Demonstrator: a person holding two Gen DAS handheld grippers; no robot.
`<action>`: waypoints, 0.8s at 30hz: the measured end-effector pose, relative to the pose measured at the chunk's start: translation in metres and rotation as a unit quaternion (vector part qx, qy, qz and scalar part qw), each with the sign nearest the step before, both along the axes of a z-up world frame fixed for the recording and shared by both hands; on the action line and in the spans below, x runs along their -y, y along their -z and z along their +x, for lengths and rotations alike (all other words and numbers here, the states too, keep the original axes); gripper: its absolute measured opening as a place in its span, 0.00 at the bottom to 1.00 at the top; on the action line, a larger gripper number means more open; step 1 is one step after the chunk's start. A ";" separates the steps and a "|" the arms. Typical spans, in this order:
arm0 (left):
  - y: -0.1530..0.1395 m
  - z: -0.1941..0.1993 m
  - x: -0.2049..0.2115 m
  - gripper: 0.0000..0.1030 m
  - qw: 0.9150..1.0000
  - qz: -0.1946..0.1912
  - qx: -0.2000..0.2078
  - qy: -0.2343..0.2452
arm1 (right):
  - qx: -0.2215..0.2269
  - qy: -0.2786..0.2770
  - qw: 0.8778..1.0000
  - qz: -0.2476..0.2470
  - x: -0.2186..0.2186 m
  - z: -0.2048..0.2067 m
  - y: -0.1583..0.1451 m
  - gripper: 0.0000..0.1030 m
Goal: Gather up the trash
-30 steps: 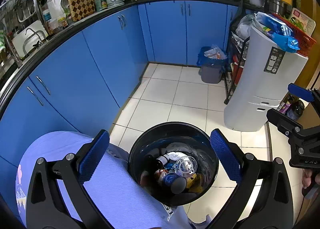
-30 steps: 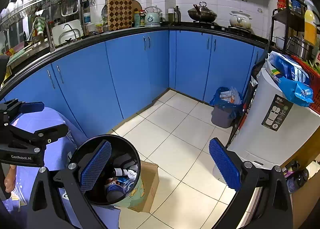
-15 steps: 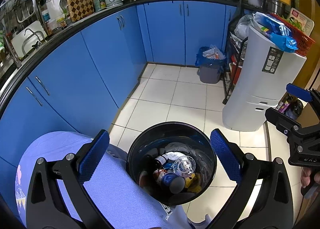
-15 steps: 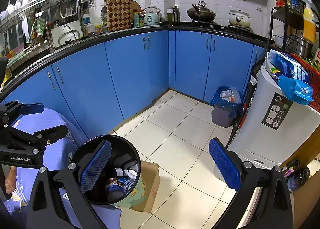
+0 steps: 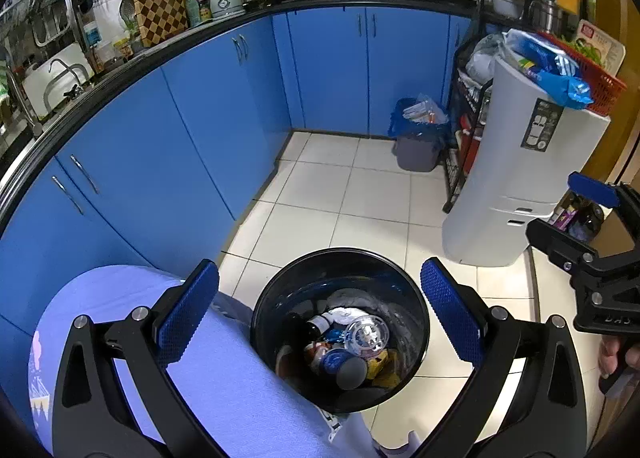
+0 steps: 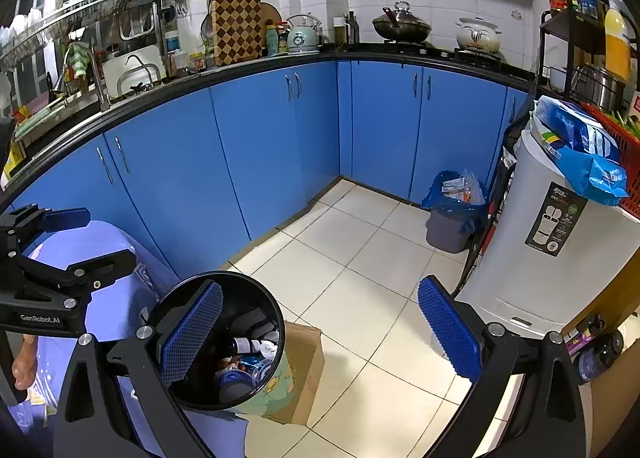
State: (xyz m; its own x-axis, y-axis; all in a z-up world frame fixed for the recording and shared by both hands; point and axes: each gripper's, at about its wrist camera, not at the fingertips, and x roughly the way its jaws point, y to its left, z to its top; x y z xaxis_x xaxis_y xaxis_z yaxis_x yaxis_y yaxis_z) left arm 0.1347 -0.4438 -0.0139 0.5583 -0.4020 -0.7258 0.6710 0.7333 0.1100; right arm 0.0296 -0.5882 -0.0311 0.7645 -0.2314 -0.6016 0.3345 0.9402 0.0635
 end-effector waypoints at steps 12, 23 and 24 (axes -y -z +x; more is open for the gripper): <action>-0.003 0.002 -0.005 0.96 1.000 -0.006 -0.008 -0.004 | 0.000 0.001 1.000 0.002 0.002 -0.001 -0.001 0.93; -0.003 -0.003 -0.006 0.97 1.000 0.009 0.007 -0.002 | 0.001 -0.001 1.000 0.003 0.004 -0.004 -0.004 0.93; -0.002 -0.004 -0.006 0.97 1.000 0.010 0.006 -0.001 | 0.001 -0.001 1.000 0.003 0.003 -0.003 -0.004 0.93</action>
